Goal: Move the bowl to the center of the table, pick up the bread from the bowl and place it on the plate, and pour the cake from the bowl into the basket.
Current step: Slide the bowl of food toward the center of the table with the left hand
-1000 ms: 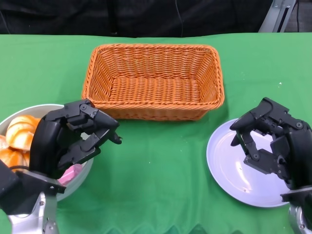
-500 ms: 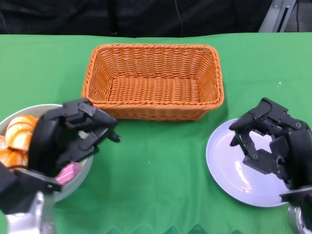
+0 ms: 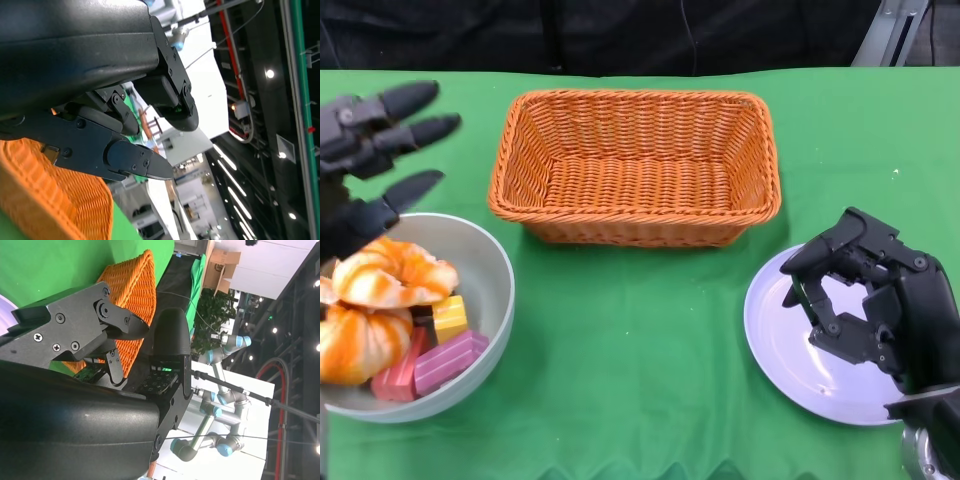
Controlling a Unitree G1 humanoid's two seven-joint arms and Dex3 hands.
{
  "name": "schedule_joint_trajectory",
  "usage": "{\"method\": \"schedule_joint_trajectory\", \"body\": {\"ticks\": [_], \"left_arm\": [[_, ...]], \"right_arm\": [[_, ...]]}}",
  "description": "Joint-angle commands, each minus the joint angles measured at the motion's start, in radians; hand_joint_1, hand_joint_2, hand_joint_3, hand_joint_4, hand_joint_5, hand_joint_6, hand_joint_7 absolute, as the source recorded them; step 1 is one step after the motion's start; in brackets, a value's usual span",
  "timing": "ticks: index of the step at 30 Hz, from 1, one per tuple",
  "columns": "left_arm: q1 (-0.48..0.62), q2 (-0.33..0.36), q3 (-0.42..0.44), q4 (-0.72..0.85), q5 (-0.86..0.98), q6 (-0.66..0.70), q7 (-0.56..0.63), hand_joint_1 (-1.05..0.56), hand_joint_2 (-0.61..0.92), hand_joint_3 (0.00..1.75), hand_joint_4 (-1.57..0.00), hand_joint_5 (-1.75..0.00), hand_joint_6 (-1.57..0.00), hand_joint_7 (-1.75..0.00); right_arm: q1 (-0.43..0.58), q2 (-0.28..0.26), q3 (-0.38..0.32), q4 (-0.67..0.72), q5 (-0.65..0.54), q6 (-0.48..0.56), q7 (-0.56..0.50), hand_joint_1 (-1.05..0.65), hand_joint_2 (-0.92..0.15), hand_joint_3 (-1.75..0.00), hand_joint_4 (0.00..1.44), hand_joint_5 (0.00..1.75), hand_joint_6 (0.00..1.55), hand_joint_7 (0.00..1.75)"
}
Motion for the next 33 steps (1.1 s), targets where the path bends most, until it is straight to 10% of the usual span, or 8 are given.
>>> {"method": "schedule_joint_trajectory", "body": {"ticks": [1, 22, 33], "left_arm": [[-0.033, 0.079, 0.027, 0.070, 0.058, -0.023, 0.038, -0.56, 0.92, 0.19, -0.61, 0.00, -0.61, 0.00], [-0.203, 0.336, -0.084, 0.615, 0.457, 0.040, 0.431, -0.76, 0.92, 0.40, -0.25, 0.00, -0.27, 0.00], [-0.196, 0.331, -0.140, 0.608, 0.441, 0.248, 0.377, -0.77, 0.92, 0.65, -0.07, -0.02, -0.12, -0.01]], "right_arm": [[0.005, -0.010, -0.006, 0.004, 0.006, -0.014, -0.007, -0.07, -0.66, -0.89, 0.76, 1.51, 0.68, 1.27], [0.007, -0.011, -0.002, 0.026, 0.001, -0.037, -0.011, -0.07, -0.67, -0.87, 0.76, 1.51, 0.67, 1.28], [0.003, -0.013, -0.002, 0.039, -0.013, -0.044, -0.019, -0.09, -0.67, -0.86, 0.76, 1.51, 0.66, 1.28]]}}
